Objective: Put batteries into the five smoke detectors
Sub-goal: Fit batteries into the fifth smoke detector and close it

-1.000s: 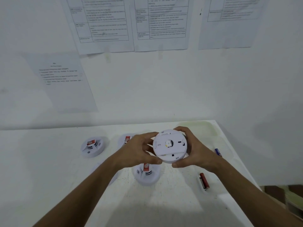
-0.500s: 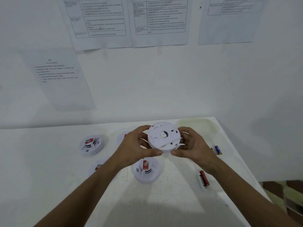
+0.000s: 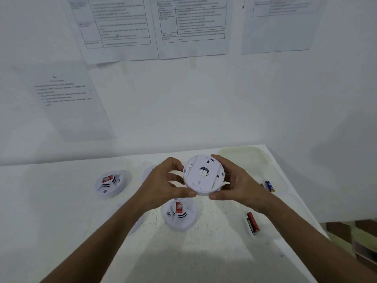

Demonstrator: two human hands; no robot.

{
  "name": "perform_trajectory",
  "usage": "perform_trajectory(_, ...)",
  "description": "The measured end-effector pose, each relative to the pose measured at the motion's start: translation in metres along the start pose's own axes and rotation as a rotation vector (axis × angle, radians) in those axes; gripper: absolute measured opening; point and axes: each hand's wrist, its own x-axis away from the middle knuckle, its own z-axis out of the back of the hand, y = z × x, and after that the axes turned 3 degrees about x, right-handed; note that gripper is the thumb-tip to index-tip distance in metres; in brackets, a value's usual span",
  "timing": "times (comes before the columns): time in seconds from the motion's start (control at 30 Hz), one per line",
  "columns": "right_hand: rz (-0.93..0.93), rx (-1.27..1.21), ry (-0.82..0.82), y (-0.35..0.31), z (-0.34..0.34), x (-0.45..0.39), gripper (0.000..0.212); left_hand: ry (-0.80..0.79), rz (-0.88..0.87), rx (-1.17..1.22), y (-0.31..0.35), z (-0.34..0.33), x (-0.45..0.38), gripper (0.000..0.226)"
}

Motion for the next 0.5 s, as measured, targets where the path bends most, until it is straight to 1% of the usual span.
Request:
perform_trajectory(0.07, -0.019, 0.011, -0.028, 0.0, 0.004, -0.001, 0.091, -0.042, 0.012, 0.046, 0.002, 0.0, 0.0, 0.061)
perform_trajectory(0.1, -0.045, 0.002, -0.052, 0.0, 0.006, -0.002, 0.09, -0.075, 0.017, 0.047, 0.003, 0.002, 0.0, 0.066)
perform_trajectory(0.2, -0.114, -0.052, -0.13, -0.001, 0.014, -0.001, 0.078, -0.173, 0.025, 0.008, 0.007, 0.01, 0.0, 0.093)
perform_trajectory(0.27, -0.113, -0.081, -0.169, -0.001, 0.017, -0.001, 0.073, -0.207, 0.021, -0.024, 0.009, 0.016, -0.002, 0.095)
perform_trajectory(0.37, -0.061, -0.103, -0.192, 0.001, 0.02, -0.002, 0.077, -0.257, 0.024, -0.059, 0.014, 0.02, -0.005, 0.091)
perform_trajectory(0.5, -0.035, -0.086, -0.271, 0.006, 0.023, -0.007, 0.082, -0.269, 0.039, -0.139, 0.012, 0.018, -0.007, 0.106)
